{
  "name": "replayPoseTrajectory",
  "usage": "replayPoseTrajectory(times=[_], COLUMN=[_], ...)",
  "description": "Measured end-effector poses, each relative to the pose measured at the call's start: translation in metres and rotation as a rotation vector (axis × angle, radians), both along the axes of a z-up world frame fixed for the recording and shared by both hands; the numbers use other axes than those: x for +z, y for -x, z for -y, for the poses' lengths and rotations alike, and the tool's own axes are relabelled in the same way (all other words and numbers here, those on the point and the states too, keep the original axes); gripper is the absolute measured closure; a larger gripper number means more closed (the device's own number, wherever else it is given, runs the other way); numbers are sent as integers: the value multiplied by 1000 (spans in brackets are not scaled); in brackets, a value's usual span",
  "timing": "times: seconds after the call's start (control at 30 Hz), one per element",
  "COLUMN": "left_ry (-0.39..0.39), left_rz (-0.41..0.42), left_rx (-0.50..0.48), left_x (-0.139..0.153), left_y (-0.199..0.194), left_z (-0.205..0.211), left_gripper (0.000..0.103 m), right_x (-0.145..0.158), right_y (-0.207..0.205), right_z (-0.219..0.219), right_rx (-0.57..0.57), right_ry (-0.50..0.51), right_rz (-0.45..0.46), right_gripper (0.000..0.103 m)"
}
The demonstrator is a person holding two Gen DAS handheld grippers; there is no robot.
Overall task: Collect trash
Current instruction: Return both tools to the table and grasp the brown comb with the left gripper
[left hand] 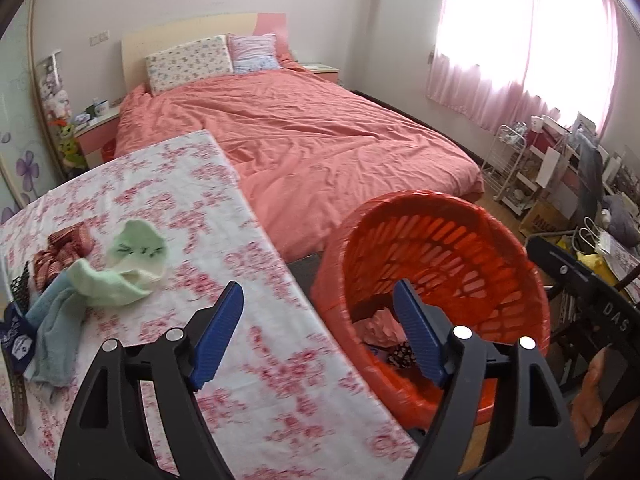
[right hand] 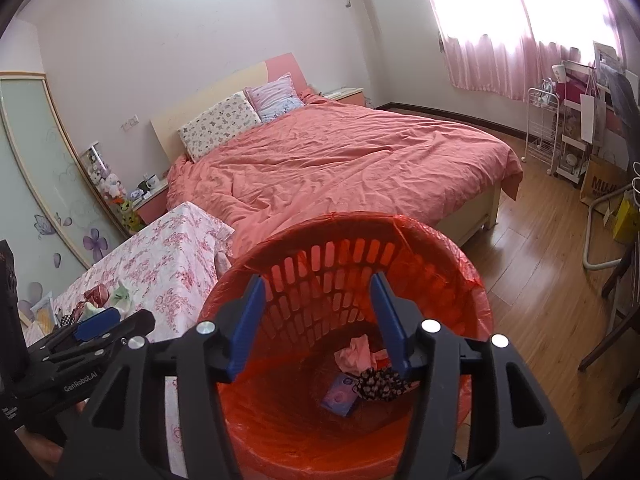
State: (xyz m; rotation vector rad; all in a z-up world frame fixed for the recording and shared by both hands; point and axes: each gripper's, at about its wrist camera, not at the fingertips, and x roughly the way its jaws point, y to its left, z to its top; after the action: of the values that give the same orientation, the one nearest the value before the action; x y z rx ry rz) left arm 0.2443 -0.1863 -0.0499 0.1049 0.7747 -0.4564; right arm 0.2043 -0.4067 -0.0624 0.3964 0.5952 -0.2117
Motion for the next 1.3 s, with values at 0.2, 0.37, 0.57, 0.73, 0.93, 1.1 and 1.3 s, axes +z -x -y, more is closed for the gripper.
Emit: replayPoseTrajectory(times=[0.2,0.37,0.57,0.73,0.93,1.1,1.3], left_ry=[-12,-41,-73,-103,-35,-8,-30], left_rz=[9,22,61,90,-14,-72,-98], left_rx=[72,136,243,367,490,483,500], left_x=[-2,-4,-1,1,-17,-32,-35], left_y=[6,16,34,43,21,1,-17], left_z=[-40,-83,-149,-215,-277,-282,-283], left_gripper=[20,20,20,20,29,42,71], right_x=[3,5,6,2,-8,-15,-16], right_y=[-4,-7,-14,-21,-32,-36,-38], right_z=[-29,-59,-112,-160,-214,-248,-267], right_rx=[37,83,176,261,351,409,436], right_ry=[49,68,108,135,157,186,192], right_rz=[-17,-27,-44,-62,-96,-115,-126], right_gripper=[45,43,43,43,43,43,43])
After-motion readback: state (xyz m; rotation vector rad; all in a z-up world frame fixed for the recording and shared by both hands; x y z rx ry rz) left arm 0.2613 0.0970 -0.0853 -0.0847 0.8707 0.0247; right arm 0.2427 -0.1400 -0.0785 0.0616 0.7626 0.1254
